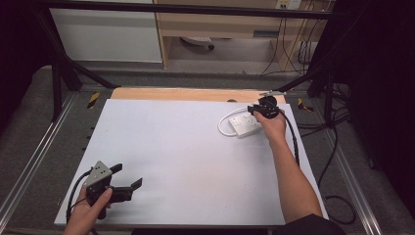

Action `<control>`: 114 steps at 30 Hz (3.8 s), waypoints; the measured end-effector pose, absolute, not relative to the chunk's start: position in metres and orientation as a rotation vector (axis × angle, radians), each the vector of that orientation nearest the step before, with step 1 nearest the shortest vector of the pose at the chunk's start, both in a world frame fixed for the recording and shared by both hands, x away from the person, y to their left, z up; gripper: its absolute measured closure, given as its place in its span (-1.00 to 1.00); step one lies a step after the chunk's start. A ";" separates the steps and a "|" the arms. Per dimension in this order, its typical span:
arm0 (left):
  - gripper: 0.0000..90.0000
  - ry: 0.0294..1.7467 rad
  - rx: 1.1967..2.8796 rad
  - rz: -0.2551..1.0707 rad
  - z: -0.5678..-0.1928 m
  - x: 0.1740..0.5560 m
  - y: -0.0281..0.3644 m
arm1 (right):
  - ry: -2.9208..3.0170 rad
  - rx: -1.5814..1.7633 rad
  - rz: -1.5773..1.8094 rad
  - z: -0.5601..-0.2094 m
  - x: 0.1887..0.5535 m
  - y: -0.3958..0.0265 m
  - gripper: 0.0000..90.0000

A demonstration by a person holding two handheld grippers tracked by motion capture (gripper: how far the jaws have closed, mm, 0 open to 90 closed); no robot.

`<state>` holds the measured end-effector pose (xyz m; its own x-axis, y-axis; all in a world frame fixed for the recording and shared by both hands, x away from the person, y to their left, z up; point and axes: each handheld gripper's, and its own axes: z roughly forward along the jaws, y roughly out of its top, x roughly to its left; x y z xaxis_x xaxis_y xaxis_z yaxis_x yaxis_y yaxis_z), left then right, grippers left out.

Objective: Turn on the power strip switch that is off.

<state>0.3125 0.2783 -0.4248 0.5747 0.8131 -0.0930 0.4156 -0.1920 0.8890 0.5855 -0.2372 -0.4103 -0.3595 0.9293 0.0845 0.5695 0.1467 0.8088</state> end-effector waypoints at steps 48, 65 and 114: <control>-0.86 1.000 1.820 0.494 -0.425 0.313 0.278 | 2.037 1.412 1.063 -0.434 0.585 -0.218 1.00; -0.86 1.000 1.819 0.493 -0.425 0.312 0.277 | 2.061 1.387 1.060 -0.433 0.583 -0.216 1.00; -0.86 1.003 1.826 0.492 -0.426 0.312 0.277 | 2.035 1.371 1.131 -0.424 0.584 -0.220 1.00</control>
